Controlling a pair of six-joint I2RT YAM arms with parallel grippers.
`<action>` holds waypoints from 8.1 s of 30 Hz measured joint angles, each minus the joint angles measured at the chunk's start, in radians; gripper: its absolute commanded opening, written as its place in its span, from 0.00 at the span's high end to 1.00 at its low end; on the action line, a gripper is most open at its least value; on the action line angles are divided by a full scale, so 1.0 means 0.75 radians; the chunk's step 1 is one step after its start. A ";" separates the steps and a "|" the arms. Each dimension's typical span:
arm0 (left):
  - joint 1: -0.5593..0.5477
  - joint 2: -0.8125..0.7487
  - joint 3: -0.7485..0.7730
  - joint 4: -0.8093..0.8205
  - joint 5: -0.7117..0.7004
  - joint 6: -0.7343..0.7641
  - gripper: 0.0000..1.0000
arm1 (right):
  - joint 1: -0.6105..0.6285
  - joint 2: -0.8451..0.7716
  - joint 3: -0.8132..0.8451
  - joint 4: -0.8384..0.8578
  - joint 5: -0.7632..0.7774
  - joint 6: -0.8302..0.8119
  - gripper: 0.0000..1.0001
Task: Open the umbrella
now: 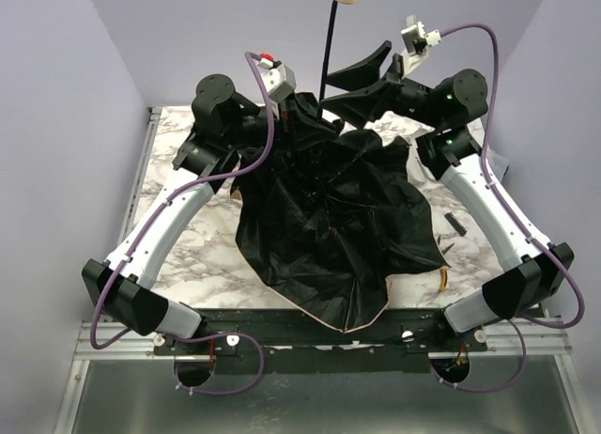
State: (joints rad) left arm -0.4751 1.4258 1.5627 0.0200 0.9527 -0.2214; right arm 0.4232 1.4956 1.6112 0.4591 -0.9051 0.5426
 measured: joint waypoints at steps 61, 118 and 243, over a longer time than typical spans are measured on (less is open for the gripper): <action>0.427 -0.210 -0.547 -0.017 -0.037 0.160 0.58 | 0.105 0.026 -0.046 -0.150 0.101 -0.176 1.00; 0.019 0.007 -0.204 -0.094 -0.274 0.292 0.59 | 0.084 0.098 0.052 -0.197 0.236 -0.171 1.00; 0.178 -0.243 -0.331 -0.303 -0.782 2.922 1.00 | 0.197 0.315 0.358 -2.445 0.130 -1.218 0.84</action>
State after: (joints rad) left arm -0.3420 1.2438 1.3144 -0.2070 0.3664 1.9697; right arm 0.5713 1.7321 1.8797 -1.3746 -0.8078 -0.3706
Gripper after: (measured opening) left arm 0.136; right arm 0.261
